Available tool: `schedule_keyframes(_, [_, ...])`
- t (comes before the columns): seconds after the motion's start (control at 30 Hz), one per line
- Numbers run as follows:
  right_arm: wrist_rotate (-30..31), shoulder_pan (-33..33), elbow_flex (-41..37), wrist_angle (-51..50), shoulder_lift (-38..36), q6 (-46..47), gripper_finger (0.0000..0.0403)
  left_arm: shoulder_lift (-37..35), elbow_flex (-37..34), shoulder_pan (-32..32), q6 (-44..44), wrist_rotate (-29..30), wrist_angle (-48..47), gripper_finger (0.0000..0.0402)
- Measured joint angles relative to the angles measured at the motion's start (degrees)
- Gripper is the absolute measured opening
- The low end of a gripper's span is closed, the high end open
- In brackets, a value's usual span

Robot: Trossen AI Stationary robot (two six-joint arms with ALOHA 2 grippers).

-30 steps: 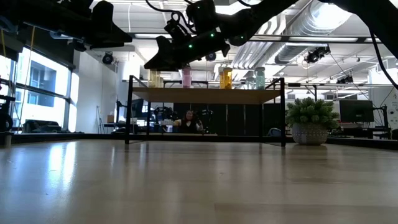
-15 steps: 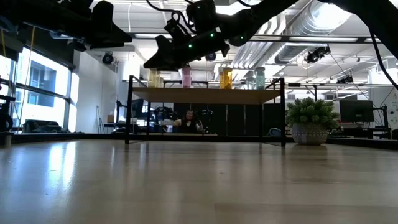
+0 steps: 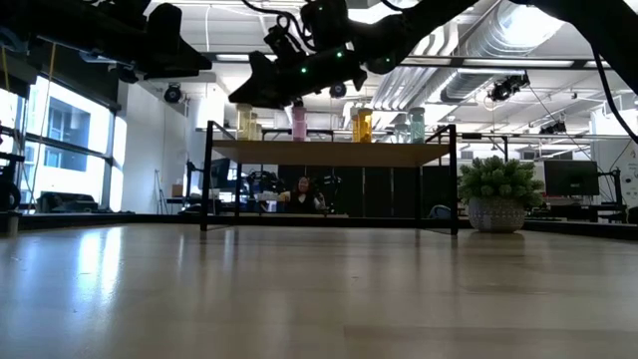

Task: Pick and place medicine bottles onto shelf by color
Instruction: Adjust the blue pill bottle on the shelf

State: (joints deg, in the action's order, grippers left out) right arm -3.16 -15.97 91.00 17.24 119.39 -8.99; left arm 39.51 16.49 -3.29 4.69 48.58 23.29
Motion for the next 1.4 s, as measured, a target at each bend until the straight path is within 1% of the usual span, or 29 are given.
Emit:
schedule_keyframes(0.2, [0.0, 0.0, 0.0, 0.2, -0.8, 1.1, 0.0149, 0.0, 0.0, 0.0, 0.0, -0.4, 0.0, 0.0211])
schedule_keyframes(0.4, [0.0, 0.3, 0.0, 0.9, -2.5, 1.1, 0.0149, 0.0, 0.0, 0.0, -0.1, -5.9, -0.4, 0.0211])
schedule_keyframes(0.5, [0.0, 0.5, 0.0, 0.4, -3.4, 1.5, 0.0149, -0.4, 0.0, 0.0, -1.5, -8.5, -2.9, 0.0211])
schedule_keyframes(0.57, [0.0, 0.9, 0.0, -0.7, -4.3, 1.4, 0.0149, -1.4, 0.0, 0.0, -2.5, -12.1, -4.9, 0.0211])
schedule_keyframes(0.7, [0.0, 2.6, 0.0, -1.7, -7.3, 0.8, 0.0149, -5.6, 0.0, 0.0, -6.1, -23.0, -9.2, 0.0211])
schedule_keyframes(0.8, [0.0, 4.3, 0.0, -2.2, -10.2, -1.9, 0.0149, -9.4, 0.0, 0.0, -8.0, -29.1, -12.5, 0.0211])
schedule_keyframes(0.9, [0.0, 6.2, 0.0, -6.9, -13.2, -5.8, 0.0149, -12.6, 0.0, 0.0, -8.2, -32.8, -16.5, 0.0211])
schedule_keyframes(1.03, [0.0, 8.1, 0.0, -17.3, -18.0, -8.0, 0.0149, -15.6, -0.2, 0.0, -9.9, -35.3, -20.3, 0.0211])
schedule_keyframes(1.17, [-0.1, 9.0, 0.1, -31.9, -22.4, -10.2, 0.0149, -17.1, -4.7, 0.0, -11.9, -37.8, -17.7, 0.0211])
schedule_keyframes(1.27, [-0.6, 9.0, 0.1, -39.1, -23.7, -9.1, 0.0149, -17.7, -9.1, 0.0, -14.3, -37.9, -13.0, 0.0211])
schedule_keyframes(1.4, [-1.4, 9.0, 0.1, -45.2, -24.6, -7.3, 0.0149, -18.1, -14.2, 0.0, -15.0, -37.9, -7.5, 0.0211])
